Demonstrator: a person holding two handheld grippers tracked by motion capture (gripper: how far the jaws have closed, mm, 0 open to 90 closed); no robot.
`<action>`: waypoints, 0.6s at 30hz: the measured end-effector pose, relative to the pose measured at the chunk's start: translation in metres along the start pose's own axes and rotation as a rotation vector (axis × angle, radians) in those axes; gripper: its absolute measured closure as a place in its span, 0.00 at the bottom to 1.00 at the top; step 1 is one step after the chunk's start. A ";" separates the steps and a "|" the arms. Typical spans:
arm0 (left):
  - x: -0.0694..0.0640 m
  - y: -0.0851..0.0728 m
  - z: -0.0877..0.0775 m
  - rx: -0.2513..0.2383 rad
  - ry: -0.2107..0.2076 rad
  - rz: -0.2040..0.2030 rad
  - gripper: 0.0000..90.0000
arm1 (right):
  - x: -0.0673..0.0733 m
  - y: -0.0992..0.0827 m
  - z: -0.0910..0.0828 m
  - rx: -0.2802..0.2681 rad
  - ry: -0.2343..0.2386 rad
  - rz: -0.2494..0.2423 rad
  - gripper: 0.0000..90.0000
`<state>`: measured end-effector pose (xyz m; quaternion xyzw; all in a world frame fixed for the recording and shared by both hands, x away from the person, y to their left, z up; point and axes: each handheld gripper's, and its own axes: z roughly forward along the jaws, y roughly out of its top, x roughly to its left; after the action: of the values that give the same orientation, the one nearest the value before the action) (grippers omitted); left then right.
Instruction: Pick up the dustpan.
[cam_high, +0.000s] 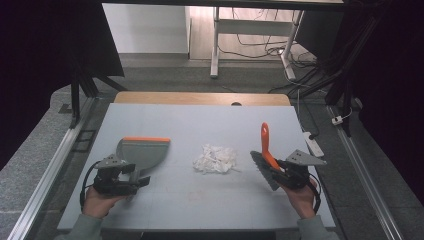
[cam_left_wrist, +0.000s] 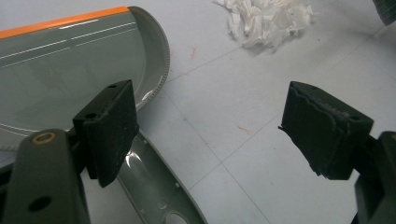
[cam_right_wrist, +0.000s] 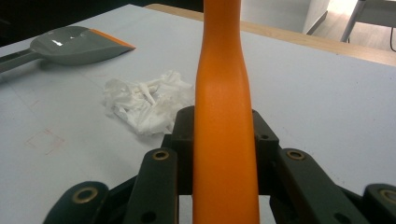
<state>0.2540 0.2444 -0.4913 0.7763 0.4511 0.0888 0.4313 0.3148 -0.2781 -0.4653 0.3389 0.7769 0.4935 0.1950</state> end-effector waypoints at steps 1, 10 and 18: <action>0.000 0.000 0.000 0.000 0.000 0.000 0.21 | 0.000 0.000 0.000 0.000 0.000 0.000 0.78; -0.002 0.001 0.000 -0.001 -0.002 0.003 0.21 | 0.001 0.000 0.000 -0.001 -0.008 -0.004 0.78; -0.004 0.002 -0.001 -0.002 0.000 0.007 0.21 | 0.002 0.000 0.000 0.000 -0.010 -0.009 0.78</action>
<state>0.2527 0.2413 -0.4887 0.7776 0.4482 0.0907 0.4315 0.3139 -0.2768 -0.4652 0.3380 0.7772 0.4911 0.2012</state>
